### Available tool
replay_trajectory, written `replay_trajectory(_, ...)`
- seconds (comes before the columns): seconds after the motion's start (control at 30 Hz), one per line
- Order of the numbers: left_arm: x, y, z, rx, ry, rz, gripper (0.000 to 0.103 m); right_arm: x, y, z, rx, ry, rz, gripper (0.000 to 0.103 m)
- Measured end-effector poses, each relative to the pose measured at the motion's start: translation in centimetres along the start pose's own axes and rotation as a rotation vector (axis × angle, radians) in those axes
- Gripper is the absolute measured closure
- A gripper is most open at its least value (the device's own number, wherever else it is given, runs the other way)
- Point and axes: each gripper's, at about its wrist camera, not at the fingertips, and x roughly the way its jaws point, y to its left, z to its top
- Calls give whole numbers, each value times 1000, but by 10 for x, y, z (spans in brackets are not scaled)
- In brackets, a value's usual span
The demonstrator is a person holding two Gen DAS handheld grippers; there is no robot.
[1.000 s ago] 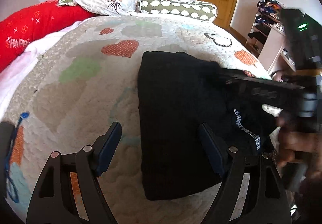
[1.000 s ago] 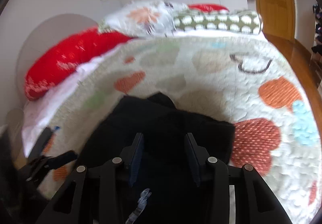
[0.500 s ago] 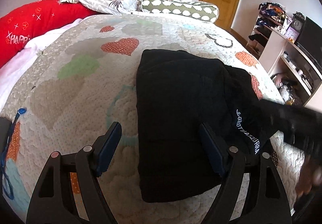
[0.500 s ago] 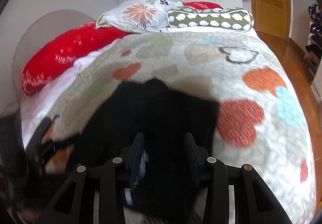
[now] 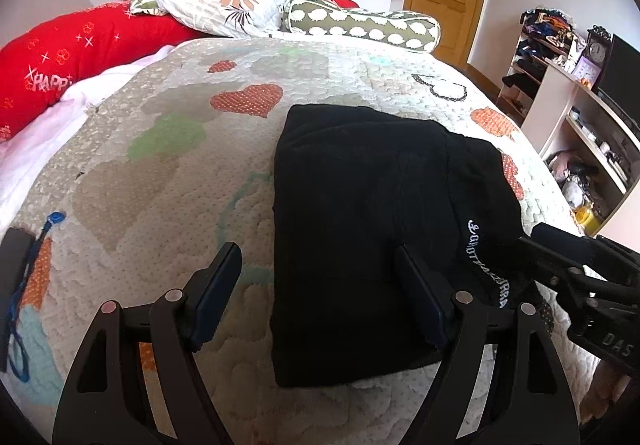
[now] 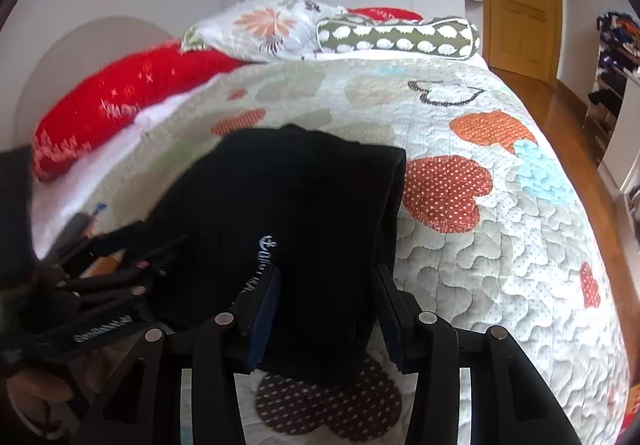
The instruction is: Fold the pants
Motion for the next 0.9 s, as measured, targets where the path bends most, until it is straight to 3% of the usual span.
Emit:
replay_trajectory(0.5, -44, -4, -3, -17, -74, 61, 23, -32, 6, 4, 86, -85, -45, 56)
replay_trajectory(0.9, -76, -8, -4, -15, -142, 99, 23, -53, 20, 4, 54, -118, -41, 56)
